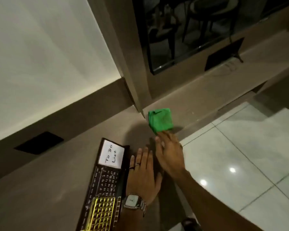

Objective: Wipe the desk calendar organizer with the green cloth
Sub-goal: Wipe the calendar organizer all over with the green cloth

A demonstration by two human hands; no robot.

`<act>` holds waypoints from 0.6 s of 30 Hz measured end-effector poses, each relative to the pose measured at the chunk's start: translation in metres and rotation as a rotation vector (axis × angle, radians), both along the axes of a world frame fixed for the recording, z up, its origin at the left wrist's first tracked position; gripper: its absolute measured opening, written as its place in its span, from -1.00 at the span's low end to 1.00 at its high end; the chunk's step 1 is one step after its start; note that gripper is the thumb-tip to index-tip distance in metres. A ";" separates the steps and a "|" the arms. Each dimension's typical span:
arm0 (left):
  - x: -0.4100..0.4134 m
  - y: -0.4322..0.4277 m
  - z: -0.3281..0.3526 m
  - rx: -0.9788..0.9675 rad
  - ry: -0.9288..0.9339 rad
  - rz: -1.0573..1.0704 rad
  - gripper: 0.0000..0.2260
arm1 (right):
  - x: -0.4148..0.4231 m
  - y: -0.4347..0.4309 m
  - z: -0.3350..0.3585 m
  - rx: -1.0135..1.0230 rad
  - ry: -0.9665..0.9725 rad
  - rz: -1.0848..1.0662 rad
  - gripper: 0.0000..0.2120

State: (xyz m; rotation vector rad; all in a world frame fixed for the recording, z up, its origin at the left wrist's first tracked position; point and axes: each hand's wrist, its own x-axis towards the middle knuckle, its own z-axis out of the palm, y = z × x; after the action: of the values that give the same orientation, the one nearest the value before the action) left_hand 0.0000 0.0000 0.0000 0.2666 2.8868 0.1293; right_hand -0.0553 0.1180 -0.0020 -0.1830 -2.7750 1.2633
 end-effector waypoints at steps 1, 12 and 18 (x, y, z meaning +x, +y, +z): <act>-0.003 -0.002 -0.011 0.009 -0.019 0.002 -0.35 | -0.013 0.002 -0.013 0.029 0.000 -0.033 -0.66; 0.002 -0.011 -0.060 0.007 0.008 -0.033 -0.26 | -0.114 0.007 -0.082 0.011 -0.222 -0.394 -0.56; 0.002 -0.011 -0.060 0.025 -0.006 -0.022 -0.26 | -0.133 0.020 -0.087 -0.328 -0.348 -0.453 -0.36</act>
State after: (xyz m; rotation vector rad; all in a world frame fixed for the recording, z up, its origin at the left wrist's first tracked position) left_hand 0.0017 -0.0115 -0.0597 0.3022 2.8767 0.1620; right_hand -0.1880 0.1382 -0.0892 -1.0775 -2.5218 1.6587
